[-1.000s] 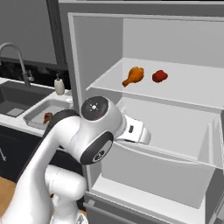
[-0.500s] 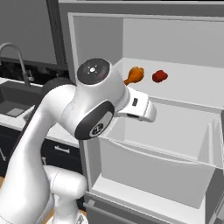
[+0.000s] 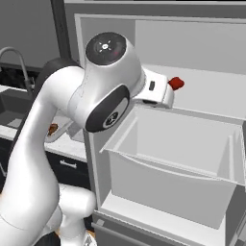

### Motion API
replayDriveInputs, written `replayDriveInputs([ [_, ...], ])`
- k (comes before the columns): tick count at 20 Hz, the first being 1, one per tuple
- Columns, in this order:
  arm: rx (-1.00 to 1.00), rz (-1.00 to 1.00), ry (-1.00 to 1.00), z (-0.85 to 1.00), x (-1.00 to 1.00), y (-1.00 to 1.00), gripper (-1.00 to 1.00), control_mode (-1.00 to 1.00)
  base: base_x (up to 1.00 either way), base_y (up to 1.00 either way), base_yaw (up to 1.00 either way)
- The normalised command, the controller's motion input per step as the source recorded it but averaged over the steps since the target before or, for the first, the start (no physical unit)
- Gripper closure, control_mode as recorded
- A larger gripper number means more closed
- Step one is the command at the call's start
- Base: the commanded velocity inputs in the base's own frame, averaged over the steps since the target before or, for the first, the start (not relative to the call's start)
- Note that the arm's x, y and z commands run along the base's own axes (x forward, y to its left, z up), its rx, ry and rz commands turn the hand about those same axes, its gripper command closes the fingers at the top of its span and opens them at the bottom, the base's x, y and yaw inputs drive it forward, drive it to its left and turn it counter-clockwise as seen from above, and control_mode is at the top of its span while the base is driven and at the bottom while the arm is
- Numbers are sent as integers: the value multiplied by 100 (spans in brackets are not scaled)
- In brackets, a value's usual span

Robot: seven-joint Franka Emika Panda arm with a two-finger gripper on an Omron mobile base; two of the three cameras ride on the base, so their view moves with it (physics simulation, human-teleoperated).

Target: Place one bell pepper and one chicken drumstick in each tupperware on the nearby counter, to pack two identical lunches.

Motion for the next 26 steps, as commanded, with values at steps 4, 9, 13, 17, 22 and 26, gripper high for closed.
replayDriveInputs([
  [4, 3, 9, -8, -4, 72, 20, -100, -100, 0, 0, 0],
  [9, 9, 0, -3, -8, 99, 34, -100, -100, 0, 0, 0],
  [13, 2, 0, 4, -5, 97, 15, -100, -100, 0, 0, 0],
  [17, 0, 0, 0, -29, 82, 3, -100, -100, 0, 0, 0],
  [22, 1, -1, 9, -27, 82, -28, -100, -100, 0, 0, 0],
  [26, 2, 0, 4, -14, 73, -34, -100, -100, 0, 0, 0],
])
